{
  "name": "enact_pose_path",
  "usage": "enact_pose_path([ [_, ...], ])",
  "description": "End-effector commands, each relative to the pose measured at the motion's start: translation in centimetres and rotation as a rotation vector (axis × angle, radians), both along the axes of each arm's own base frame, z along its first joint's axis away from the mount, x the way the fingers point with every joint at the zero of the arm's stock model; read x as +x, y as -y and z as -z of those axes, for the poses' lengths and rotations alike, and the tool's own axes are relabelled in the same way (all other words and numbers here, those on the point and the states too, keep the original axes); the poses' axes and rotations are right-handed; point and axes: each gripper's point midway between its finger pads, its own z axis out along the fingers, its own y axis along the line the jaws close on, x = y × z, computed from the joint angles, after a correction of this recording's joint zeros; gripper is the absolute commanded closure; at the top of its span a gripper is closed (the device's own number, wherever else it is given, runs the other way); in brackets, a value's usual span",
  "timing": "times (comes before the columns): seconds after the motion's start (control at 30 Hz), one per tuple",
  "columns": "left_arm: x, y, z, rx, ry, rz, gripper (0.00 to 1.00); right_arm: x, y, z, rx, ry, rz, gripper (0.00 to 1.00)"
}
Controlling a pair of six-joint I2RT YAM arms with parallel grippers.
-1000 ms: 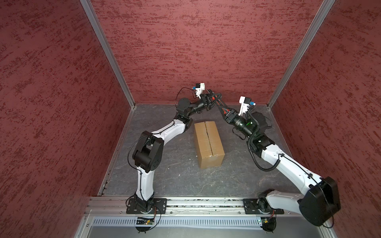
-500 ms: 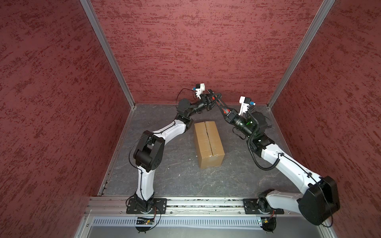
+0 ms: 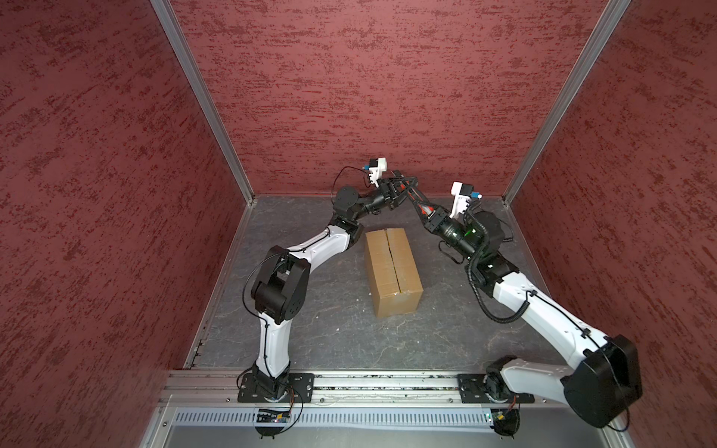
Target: Unpack the express box
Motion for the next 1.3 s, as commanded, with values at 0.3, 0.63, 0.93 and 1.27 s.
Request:
enact_pose_path([
  [0.3, -1.1, -1.4, 1.2, 0.123, 0.062, -0.029, 0.47, -0.6, 2.4, -2.8, -0.032, 0.069, 0.120, 1.00],
  [0.63, -3.4, -5.0, 1.9, 0.265, 0.087, -0.117, 0.38, -0.8, 3.8, -2.5, -0.184, 0.015, 0.192, 1.00],
  [0.93, -6.6, -7.4, 6.4, 0.535, 0.020, -0.131, 0.00, -2.8, 6.0, -2.1, -0.479, -0.119, 0.228, 1.00],
  [1.27, -7.0, -12.3, 13.3, 0.951, -0.084, -0.278, 0.00, -5.6, 4.7, 1.0, -0.671, -0.279, 0.186, 1.00],
])
